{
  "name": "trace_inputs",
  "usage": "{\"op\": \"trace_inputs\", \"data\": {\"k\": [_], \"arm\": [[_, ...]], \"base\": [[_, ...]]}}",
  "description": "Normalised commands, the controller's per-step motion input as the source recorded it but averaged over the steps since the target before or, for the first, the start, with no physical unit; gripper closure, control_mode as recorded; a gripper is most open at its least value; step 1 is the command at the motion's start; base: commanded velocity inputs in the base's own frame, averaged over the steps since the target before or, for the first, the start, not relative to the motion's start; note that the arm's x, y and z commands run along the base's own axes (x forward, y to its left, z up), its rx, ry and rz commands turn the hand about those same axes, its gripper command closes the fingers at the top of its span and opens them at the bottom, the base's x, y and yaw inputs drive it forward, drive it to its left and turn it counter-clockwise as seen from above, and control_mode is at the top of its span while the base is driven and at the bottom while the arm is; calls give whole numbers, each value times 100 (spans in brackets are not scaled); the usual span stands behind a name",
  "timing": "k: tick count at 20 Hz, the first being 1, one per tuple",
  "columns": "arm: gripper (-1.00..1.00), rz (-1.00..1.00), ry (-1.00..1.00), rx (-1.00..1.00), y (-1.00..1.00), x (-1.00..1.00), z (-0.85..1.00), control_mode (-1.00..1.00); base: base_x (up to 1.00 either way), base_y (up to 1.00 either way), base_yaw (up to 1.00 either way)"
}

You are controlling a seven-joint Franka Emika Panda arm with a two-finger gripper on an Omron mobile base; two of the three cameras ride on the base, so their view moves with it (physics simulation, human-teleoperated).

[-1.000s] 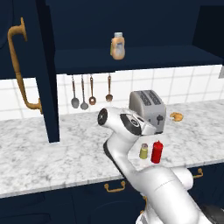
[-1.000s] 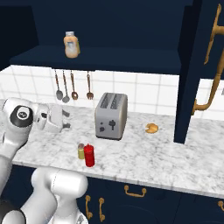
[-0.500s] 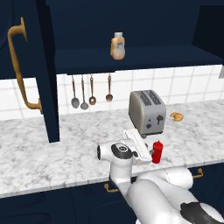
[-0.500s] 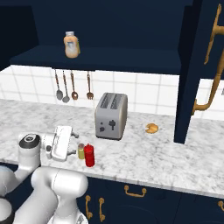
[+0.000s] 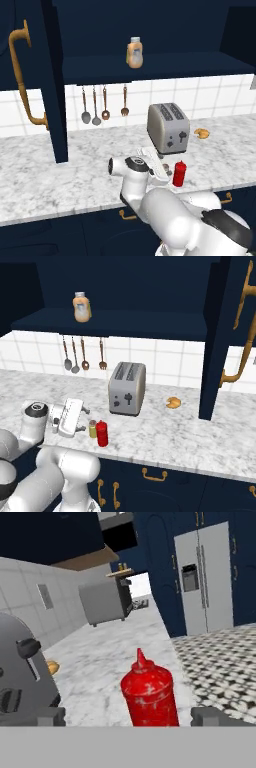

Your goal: Put the shaker and condiment bottle from the counter next to their counterparts in the cabinet.

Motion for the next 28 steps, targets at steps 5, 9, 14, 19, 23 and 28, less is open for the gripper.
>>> {"op": "trace_inputs", "data": {"k": [5, 9, 14, 19, 23, 28], "arm": [[-100, 6, 10, 25, 0, 40, -34, -100], [-100, 0, 1, 1, 0, 7, -10, -100], [-100, 0, 0, 0, 5, 20, -59, -100], [-100, 0, 0, -1, 0, 21, -13, -100], [-100, 0, 0, 0, 0, 1, -6, -100], [100, 0, 0, 0, 0, 0, -27, -100]], "base": [[0, 0, 0], [0, 0, 0], [0, 0, 0], [0, 0, 0], [0, 0, 0], [0, 0, 0]]}}
